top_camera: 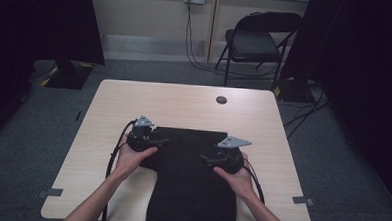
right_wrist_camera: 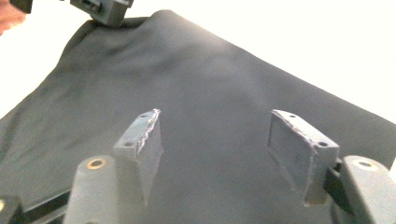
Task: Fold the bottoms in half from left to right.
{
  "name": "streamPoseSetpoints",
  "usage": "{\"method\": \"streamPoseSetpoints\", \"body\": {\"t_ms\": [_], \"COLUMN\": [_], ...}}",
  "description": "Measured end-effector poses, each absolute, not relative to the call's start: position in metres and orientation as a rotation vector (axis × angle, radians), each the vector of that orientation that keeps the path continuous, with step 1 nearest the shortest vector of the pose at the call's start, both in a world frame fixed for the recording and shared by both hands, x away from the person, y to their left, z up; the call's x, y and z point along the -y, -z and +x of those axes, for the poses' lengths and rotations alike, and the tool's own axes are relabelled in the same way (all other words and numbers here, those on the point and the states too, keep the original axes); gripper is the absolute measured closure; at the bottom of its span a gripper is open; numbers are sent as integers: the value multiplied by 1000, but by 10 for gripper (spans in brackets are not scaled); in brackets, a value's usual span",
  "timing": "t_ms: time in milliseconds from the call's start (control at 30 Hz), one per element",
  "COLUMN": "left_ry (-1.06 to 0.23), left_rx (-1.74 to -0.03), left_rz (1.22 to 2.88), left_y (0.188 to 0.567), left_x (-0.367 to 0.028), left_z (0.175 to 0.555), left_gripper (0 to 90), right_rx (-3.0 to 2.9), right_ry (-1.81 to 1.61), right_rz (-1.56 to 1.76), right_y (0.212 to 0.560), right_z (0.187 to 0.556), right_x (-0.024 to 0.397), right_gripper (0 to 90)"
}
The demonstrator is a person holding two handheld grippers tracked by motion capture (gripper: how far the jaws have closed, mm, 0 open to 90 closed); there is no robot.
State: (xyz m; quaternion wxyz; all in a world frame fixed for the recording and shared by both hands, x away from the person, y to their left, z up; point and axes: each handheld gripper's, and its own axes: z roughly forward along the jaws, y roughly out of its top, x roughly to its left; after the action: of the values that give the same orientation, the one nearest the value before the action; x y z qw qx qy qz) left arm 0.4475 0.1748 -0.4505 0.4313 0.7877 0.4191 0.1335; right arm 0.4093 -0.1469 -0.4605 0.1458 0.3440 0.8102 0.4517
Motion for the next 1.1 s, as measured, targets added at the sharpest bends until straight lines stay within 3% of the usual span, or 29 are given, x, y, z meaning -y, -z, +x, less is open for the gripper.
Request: {"method": "streamPoseSetpoints", "body": {"t_ms": [167, 267, 400, 567, 967, 1100], "left_ry": [-365, -366, -351, -329, -330, -352], "left_rx": [-1081, -1101, -1097, -1155, -1149, -1146], "left_rz": [2004, 2021, 2053, 1989, 2101, 2098], "left_y": [457, 456, 453, 461, 483, 494], "left_x": [-182, -189, -190, -201, -191, -191], "left_z": [463, 474, 488, 496, 502, 501], "left_gripper": [427, 419, 369, 345, 342, 304], "right_rx": [-2284, -2277, -2288, -2281, -2294, -2299], "right_ry": [-1263, -1221, -1153, -1108, -1032, -1038], "right_rz": [1024, 1080, 1087, 1138, 1172, 1148], "right_y": [458, 462, 470, 477, 504, 504], "right_z": [432, 450, 475, 498, 515, 513], "right_x": [161, 167, 166, 165, 171, 171], "right_gripper": [335, 252, 214, 208, 206, 256]}}
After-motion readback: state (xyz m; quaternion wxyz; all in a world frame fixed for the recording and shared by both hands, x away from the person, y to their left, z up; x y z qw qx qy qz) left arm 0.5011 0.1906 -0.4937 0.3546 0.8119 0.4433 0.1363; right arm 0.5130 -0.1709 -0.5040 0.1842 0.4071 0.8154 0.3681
